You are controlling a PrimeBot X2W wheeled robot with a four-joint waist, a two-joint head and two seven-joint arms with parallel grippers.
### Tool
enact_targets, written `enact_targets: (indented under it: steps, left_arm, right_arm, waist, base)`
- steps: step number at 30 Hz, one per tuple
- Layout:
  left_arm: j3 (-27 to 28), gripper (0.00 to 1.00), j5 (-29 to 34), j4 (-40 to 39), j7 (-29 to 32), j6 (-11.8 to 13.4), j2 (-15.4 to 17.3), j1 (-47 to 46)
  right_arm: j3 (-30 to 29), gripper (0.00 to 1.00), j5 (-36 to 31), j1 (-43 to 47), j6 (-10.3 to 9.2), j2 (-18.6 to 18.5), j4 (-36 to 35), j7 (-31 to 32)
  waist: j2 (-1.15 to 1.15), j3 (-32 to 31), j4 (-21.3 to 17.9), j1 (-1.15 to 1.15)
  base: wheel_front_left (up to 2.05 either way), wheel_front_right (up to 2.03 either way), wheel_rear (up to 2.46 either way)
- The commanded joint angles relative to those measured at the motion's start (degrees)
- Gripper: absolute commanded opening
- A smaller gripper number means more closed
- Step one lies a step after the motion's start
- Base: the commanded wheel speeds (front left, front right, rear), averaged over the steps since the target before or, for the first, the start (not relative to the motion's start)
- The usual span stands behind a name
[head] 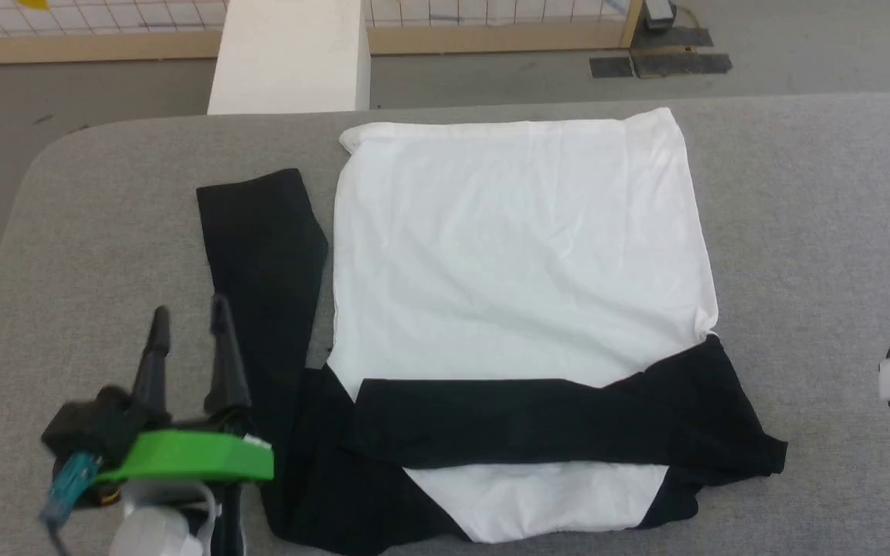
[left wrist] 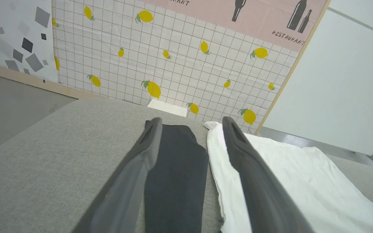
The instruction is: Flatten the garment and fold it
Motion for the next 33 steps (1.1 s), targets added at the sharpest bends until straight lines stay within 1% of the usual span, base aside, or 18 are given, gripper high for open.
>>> enact_targets:
  steps: [1,4,7,8,12,16,20,24,26,30,33]
  left_arm:
    - [-0.45,1.00,-0.44,1.46,0.80,-0.30,0.27,-2.73]
    - [-1.06,1.00,-0.74,5.62,4.86,-0.72,1.90,-8.33]
    - [-1.73,1.00,-0.48,11.04,11.35,-1.03,4.91,-16.28]
    - [-1.38,1.00,-0.89,12.49,12.80,-0.94,5.48,-18.85]
    - [-1.25,1.00,-1.25,19.56,22.06,-0.60,9.34,-30.56]
    - [-0.99,1.00,-1.19,24.89,30.70,0.57,12.92,-40.74]
    - [-0.92,1.00,-1.76,28.35,40.20,1.78,15.59,-47.87]
    - [-2.47,1.00,-0.91,30.45,50.65,3.33,17.73,-51.28]
    - [-2.96,1.00,-0.41,30.65,54.35,4.27,18.59,-51.81]
    - [-3.77,1.00,1.10,29.89,57.59,5.88,20.19,-51.36]
    - [-4.02,1.00,1.57,29.64,59.25,7.03,20.59,-50.39]
  right_arm:
    - [-0.43,1.00,-0.31,1.08,-0.08,0.44,-0.42,-0.51]
    - [-1.39,1.00,-0.05,1.80,-0.08,0.69,-1.12,-0.66]
    - [-1.84,1.00,0.26,1.82,-0.08,0.79,-2.39,-0.26]
    - [-1.83,1.00,0.25,1.58,-0.08,0.80,-2.74,-0.16]
    - [-1.78,1.00,0.66,-0.43,-0.08,0.83,-4.16,0.10]
    - [-1.37,1.00,1.10,-2.45,-0.08,0.84,-5.06,0.18]
    - [-0.78,1.00,1.52,-4.02,-0.08,0.84,-5.20,-0.07]
    - [-0.86,1.00,1.54,-5.06,-0.08,0.84,-5.30,-0.53]
    - [-1.05,1.00,1.65,-5.32,-0.08,0.85,-5.41,-0.67]
    - [-1.41,1.00,1.99,-5.54,-0.08,0.85,-5.75,-0.86]
    - [-1.61,1.00,2.18,-5.56,-0.08,0.85,-6.13,-0.73]
  waist:
    - [0.00,1.18,-0.47,0.00]
    - [0.00,2.78,-0.23,0.00]
    - [0.00,5.65,-0.16,0.00]
    - [0.00,6.60,-0.25,0.00]
    - [0.00,11.96,-0.99,0.00]
    - [0.00,16.96,-2.15,0.00]
    - [0.00,20.93,-3.53,0.00]
    - [0.00,23.35,-4.10,0.00]
    - [0.00,24.18,-4.17,0.00]
    - [0.00,25.59,-4.13,0.00]
    - [0.00,26.38,-3.88,0.00]
  base:
    - [0.00,0.00,0.00]
    - [0.00,0.00,0.00]
    - [0.00,0.00,0.00]
    - [0.00,0.00,0.00]
    - [0.00,0.00,0.00]
    - [0.00,0.00,0.00]
    - [0.00,0.00,0.00]
    - [0.00,0.00,0.00]
    - [0.00,0.00,0.00]
    - [0.00,0.00,0.00]
    - [0.00,0.00,0.00]
